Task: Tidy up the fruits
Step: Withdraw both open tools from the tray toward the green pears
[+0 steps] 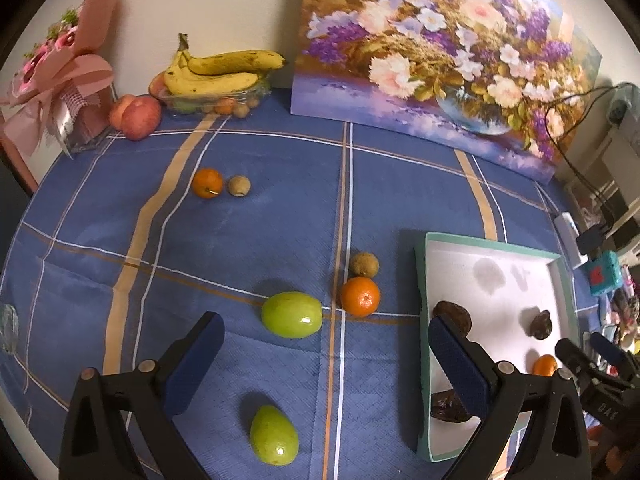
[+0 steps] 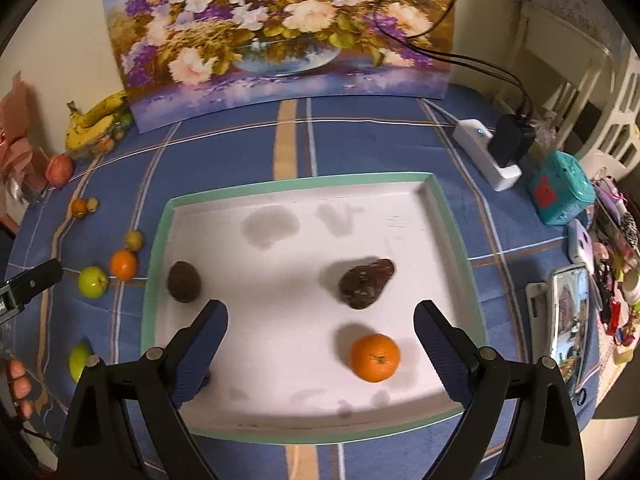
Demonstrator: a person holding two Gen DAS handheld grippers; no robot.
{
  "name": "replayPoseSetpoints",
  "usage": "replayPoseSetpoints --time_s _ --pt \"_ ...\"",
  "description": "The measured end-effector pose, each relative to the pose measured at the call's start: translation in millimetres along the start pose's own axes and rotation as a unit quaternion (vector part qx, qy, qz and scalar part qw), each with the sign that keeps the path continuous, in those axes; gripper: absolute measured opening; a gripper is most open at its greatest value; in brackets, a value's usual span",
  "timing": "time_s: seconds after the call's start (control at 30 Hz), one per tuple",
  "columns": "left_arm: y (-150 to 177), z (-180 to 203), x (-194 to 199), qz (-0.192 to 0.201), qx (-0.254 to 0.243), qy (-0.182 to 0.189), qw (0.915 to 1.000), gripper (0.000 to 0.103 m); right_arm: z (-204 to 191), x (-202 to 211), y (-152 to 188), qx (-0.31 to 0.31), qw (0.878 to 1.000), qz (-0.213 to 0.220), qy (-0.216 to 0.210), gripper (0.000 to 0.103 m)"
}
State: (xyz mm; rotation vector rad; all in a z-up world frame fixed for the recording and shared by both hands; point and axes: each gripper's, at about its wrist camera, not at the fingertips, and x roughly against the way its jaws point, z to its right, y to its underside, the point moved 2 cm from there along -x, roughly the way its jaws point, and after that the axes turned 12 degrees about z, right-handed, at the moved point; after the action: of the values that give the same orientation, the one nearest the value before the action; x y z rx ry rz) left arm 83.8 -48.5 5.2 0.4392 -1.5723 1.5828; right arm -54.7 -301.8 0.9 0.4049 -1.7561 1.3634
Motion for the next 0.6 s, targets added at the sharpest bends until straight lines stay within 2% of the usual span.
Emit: replayPoseSetpoints --time_s 0.4,0.6 --pt "-0.4 -28.7 17.2 0.017 0.026 -0.006 0.9995 0.103 -38.0 3.9 -2.4 0.017 0.999 0.009 -0.029 0.094" --pt "6.0 -43.5 23.1 0.011 0.033 -0.028 0.9990 0.103 -60.5 4.6 0.4 0.021 0.998 0.002 -0.057 0.094"
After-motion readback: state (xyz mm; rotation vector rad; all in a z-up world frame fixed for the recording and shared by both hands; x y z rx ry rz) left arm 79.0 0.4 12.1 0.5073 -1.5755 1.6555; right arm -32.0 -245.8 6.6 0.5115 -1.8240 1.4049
